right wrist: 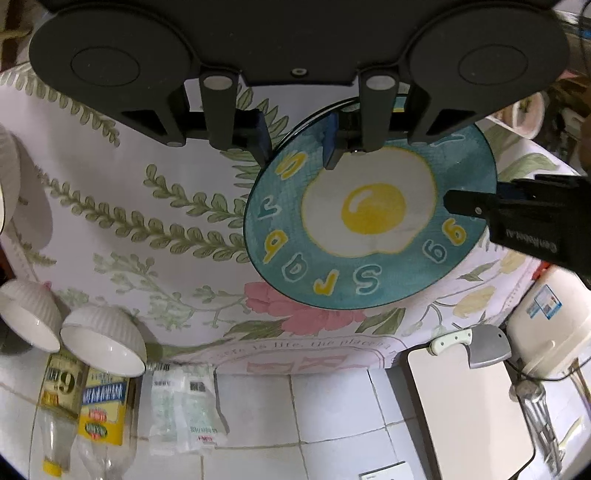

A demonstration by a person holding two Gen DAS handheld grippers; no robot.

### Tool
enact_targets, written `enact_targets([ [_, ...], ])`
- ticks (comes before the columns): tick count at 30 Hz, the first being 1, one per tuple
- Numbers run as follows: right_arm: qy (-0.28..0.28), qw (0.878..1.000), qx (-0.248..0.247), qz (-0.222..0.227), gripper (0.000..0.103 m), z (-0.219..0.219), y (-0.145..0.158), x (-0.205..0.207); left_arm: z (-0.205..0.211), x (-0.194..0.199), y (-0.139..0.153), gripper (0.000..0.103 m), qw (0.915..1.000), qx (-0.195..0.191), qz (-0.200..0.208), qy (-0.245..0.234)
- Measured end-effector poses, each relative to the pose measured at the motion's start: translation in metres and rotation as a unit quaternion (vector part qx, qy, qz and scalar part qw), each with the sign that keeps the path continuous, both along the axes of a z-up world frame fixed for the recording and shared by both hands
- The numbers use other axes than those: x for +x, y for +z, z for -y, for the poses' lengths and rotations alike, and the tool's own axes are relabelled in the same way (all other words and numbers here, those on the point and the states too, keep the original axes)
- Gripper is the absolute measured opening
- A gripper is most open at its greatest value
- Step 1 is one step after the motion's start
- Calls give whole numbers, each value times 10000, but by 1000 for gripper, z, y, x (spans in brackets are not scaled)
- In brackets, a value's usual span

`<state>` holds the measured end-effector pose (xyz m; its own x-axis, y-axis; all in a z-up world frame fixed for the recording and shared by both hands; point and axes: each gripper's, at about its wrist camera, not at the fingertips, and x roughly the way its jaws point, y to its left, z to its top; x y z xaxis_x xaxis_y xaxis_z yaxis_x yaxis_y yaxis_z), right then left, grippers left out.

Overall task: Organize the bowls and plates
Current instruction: 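Lower the teal egg plate onto the bunny plate with both grippers, then open both grippers and withdraw from the plate stack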

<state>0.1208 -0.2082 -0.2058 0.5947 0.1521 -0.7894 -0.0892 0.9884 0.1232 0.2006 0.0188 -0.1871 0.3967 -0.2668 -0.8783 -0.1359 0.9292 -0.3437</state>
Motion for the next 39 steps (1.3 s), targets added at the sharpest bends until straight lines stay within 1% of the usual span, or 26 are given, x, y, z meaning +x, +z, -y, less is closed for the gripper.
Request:
enact_targets([
  [2, 49, 9997, -152, 157, 39, -3, -3, -2, 0, -1, 0, 21, 10000, -30, -6, 2],
  [4, 55, 9995, -201, 249, 40, -2, -5, -3, -3, -1, 0, 23, 9999, -119, -50, 45],
  [6, 36, 9994, -201, 284, 40, 0, -7, -3, -4, -2, 0, 23, 9998, -155, -99, 52],
  [11, -12, 9993, -139, 342, 40, 1, -9, -2, 1, -6, 4, 23, 10000, 6, -58, -20],
  [13, -32, 9992, -117, 375, 40, 2, -10, -3, 4, -7, 6, 22, 9999, 150, 15, -63],
  [14, -37, 9992, -107, 391, 40, 3, -10, -3, 7, -7, 7, 21, 9994, 299, 76, -125],
  [15, -39, 9991, -102, 409, 40, 2, -10, -4, 10, -8, 8, 16, 9986, 477, 134, -161],
  [16, -43, 9990, -103, 423, 40, 2, -10, -4, 11, -9, 9, 16, 9982, 552, 169, -188],
  [21, -109, 9989, -12, 456, 40, 5, -12, -5, 17, -10, 13, 17, 9968, 758, 131, -218],
  [24, -122, 9985, 0, 542, 40, 4, -14, -8, 21, -9, 15, 18, 9966, 818, 15, -15],
  [25, -117, 9983, -29, 571, 40, 3, -14, -9, 24, -9, 16, 19, 9955, 948, 6, 1],
  [26, -103, 9984, -93, 548, 40, 2, -15, -9, 29, -10, 17, 21, 9930, 1184, 10, -6],
  [27, -88, 9981, -97, 600, 40, 1, -15, -11, 34, -12, 19, 21, 9888, 1482, 138, -58],
  [28, -78, 9976, -75, 683, 38, 1, -13, -12, 39, -15, 21, 21, 9859, 1636, 304, -166],
  [29, -56, 9978, -127, 648, 35, 1, -15, -12, 41, -16, 22, 21, 9854, 1652, 325, -271],
  [31, -73, 9976, -12, 684, 35, 3, -16, -13, 41, -16, 21, 20, 9896, 1383, 250, -308],
  [34, -121, 9979, 131, 619, 35, 7, -16, -11, 45, -17, 21, 20, 9876, 1503, 264, -361],
  [36, -80, 9981, 131, 592, 35, 8, -13, -13, 43, -19, 23, 20, 9887, 1448, 204, -337],
  [39, -4, 9972, 215, 722, 36, 16, 1, -20, 41, -25, 35, 21, 9907, 1303, 210, -342],
])
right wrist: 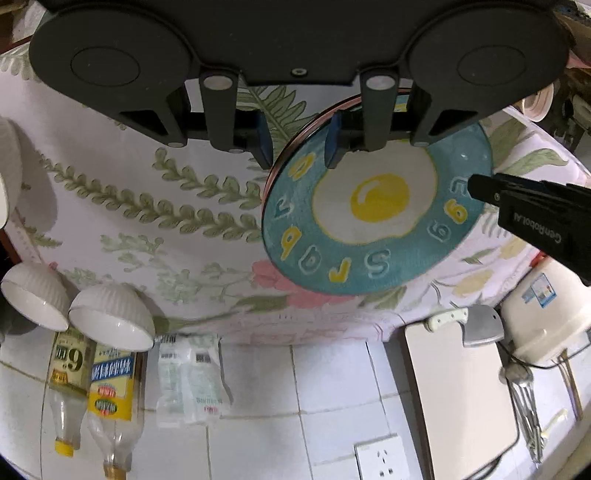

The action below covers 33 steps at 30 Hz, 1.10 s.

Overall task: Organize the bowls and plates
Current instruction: 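Open both grippers and withdraw from the plate stack, then reach both grippers to the large white bowl rim and close them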

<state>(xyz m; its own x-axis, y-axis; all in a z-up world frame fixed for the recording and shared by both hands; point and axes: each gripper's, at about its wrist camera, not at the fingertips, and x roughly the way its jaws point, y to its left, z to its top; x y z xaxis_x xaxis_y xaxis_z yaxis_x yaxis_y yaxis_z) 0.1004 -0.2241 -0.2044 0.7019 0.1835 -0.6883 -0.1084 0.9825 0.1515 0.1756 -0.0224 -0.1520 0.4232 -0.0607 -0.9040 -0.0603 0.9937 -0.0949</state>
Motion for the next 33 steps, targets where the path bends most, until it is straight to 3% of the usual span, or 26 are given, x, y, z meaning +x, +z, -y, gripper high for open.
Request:
enact_targets([
  [3, 233, 9996, 151, 73, 46, 14, 20, -10, 3, -7, 18, 21, 9997, -161, 77, -171],
  [5, 367, 9993, -26, 29, 54, 23, 33, -16, 10, -16, 29, 24, 9993, -118, 129, -337],
  [7, 416, 9991, -112, 66, 56, 34, 44, -23, 15, -23, 38, 36, 9988, -152, 153, -429],
  [12, 512, 9981, -178, 308, 69, 69, 75, -47, 34, -41, 61, 42, 9962, -318, 222, -785],
  [15, 665, 9964, -246, 464, 73, 86, 94, -61, 48, -50, 71, 56, 9945, -382, 257, -938],
  [17, 763, 9950, -290, 568, 77, 98, 103, -72, 59, -58, 76, 60, 9933, -350, 303, -1055],
  [19, 809, 9939, -309, 678, 86, 108, 110, -82, 70, -65, 80, 68, 9915, -321, 327, -1214],
  [22, 816, 9930, -338, 783, 87, 122, 116, -98, 88, -75, 86, 73, 9891, -217, 405, -1401],
  [33, 942, 9858, -899, 1061, 87, 157, 103, -149, 156, -101, 93, 77, 9785, -182, 611, -1961],
])
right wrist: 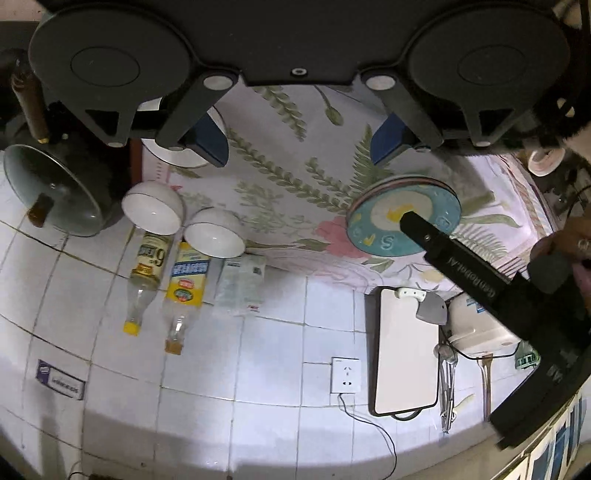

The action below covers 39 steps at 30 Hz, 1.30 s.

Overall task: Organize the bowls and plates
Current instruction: 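Reach both grippers to the large white bowl rim and close them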

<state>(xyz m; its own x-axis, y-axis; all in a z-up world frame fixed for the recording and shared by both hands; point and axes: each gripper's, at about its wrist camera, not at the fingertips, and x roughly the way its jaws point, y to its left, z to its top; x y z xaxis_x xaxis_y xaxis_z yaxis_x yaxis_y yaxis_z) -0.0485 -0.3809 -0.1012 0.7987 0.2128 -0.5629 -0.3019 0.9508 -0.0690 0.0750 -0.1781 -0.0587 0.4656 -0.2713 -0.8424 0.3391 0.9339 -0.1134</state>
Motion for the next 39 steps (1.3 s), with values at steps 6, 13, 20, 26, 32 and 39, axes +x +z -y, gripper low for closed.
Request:
enact_targets([
  [6, -353, 9983, 146, 432, 88, 28, -24, -12, 38, -9, -13, 78, 9997, -157, 173, -43],
  [13, -852, 9943, 349, 536, 90, 60, -69, -2, 81, -2, -35, 78, 9981, -549, 177, -216],
  [20, -972, 9943, 258, 346, 91, 75, -119, 24, 124, 18, -64, 77, 9979, -548, 84, -332],
  [26, -1109, 9933, 296, 156, 92, 85, -156, 52, 150, 33, -93, 77, 9983, -441, 7, -369],
  [32, -1164, 9922, 390, 214, 92, 92, -169, 68, 163, 49, -117, 74, 9981, -446, -234, -364],
  [39, -1005, 9939, 208, 403, 92, 91, -175, 83, 170, 61, -132, 61, 9966, -532, -557, -281],
])
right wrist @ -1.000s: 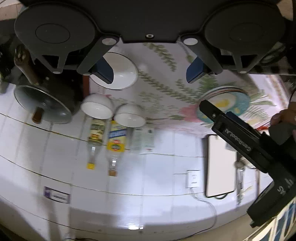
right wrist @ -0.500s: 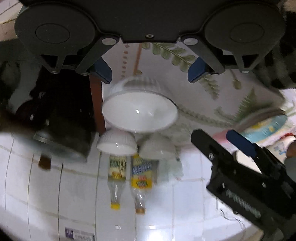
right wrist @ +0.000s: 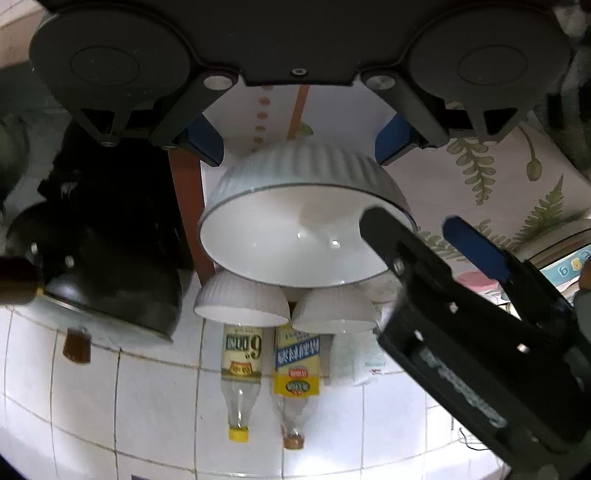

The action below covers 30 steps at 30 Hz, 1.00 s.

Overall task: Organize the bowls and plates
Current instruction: 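Reach both grippers to the large white bowl rim and close them, then lift the large white bowl and set it down beside the plates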

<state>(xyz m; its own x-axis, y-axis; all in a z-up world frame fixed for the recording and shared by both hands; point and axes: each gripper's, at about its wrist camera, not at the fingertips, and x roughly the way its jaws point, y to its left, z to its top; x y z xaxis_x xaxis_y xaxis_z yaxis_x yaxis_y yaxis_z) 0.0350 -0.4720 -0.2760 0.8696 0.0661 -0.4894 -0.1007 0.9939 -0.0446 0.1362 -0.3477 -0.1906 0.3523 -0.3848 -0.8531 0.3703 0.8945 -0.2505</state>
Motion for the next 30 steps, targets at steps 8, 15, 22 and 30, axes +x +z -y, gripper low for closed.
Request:
enact_targets([
  [8, 86, 9999, 53, 126, 92, 1, -1, 8, 9, -2, 1, 26, 9995, -172, 11, -282],
  [15, 68, 9998, 57, 152, 93, -1, -3, 9, 10, -3, 1, 23, 9996, -95, 83, -253],
  [22, 13, 9998, 65, 181, 93, -8, 5, 0, 6, -12, 11, 22, 9989, 41, 236, -410],
  [30, 107, 9996, -90, 242, 93, -34, 34, -17, -19, -25, 37, 22, 9986, 50, 308, -436],
])
